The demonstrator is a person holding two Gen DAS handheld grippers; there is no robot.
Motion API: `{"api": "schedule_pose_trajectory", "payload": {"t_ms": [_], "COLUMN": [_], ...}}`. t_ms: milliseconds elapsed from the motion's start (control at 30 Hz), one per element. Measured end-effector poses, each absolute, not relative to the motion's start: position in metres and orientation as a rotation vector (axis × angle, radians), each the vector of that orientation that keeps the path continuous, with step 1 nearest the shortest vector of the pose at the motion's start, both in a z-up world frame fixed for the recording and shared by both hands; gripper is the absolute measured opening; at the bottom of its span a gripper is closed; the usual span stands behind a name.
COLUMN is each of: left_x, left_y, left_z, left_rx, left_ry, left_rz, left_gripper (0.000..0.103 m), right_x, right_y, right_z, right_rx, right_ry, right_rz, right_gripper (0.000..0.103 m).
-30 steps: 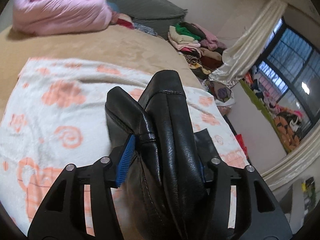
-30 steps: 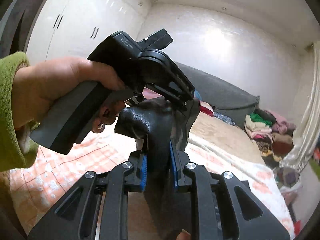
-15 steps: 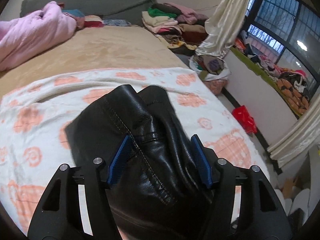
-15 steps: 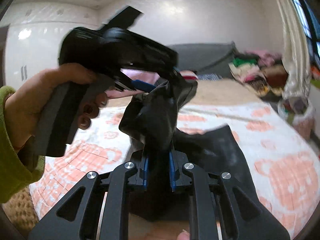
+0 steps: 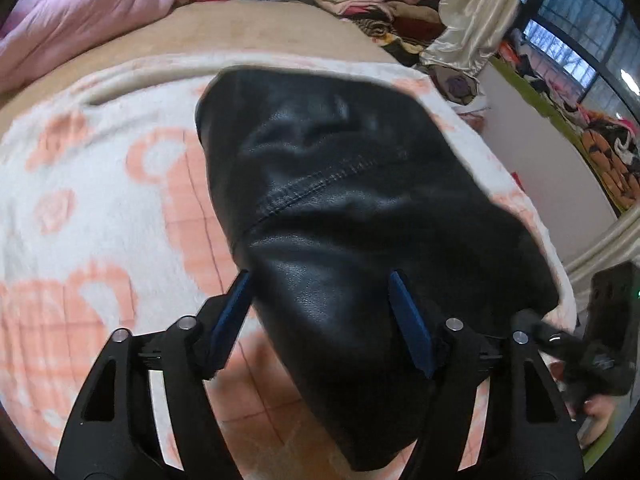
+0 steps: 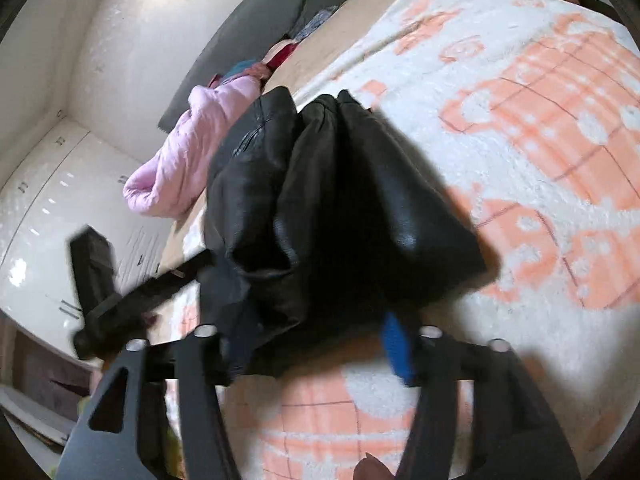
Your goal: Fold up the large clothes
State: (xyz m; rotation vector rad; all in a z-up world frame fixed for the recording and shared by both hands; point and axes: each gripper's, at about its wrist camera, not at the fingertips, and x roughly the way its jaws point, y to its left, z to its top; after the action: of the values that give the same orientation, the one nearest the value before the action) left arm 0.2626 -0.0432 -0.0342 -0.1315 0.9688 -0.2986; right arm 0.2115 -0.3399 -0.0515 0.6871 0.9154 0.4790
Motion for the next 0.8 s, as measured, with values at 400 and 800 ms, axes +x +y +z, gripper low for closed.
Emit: {"api": "schedule_pose_trajectory", "payload": {"t_ms": [400, 800], "left_x": [0.258, 0.257], "left_y": [-0.037, -0.062], "left_z": [-0.019, -0.045], "left_rx": [-0.176, -0.226], "left_ry": [0.933, 0.995], "left_rz": [-0.318, -0.364], "left_gripper": [0.062, 0.083], "right_x": [0.271, 0.283], "right_y": [-0.283, -0.357], "right_z": [0.014, -0.056], "right_rx": [0.375, 0.569], "right_ry": [0.809, 0.904], "right_rz": [0.521, 0.462], "right_gripper": [0.023, 0.042]}}
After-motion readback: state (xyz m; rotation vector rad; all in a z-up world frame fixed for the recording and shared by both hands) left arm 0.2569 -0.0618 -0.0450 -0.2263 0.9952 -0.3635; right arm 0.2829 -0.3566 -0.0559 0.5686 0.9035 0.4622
